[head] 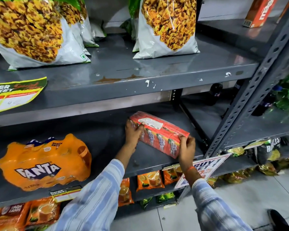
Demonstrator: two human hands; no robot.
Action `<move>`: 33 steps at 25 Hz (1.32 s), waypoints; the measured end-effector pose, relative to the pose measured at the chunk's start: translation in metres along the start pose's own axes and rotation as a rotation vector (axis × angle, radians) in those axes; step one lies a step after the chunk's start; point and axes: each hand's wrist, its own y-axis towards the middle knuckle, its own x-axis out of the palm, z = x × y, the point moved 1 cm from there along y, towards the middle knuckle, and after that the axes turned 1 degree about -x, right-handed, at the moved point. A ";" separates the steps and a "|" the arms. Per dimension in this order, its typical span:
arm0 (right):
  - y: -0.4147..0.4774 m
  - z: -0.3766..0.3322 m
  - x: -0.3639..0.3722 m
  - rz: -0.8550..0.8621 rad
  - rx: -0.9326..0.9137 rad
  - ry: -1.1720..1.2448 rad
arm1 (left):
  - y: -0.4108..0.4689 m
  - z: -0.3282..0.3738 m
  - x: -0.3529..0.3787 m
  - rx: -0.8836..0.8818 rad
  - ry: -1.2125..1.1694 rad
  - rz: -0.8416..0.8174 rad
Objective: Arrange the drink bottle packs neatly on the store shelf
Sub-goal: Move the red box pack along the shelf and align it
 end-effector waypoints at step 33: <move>0.005 -0.020 -0.021 0.073 -0.071 -0.064 | -0.033 -0.016 -0.031 0.332 0.631 -0.502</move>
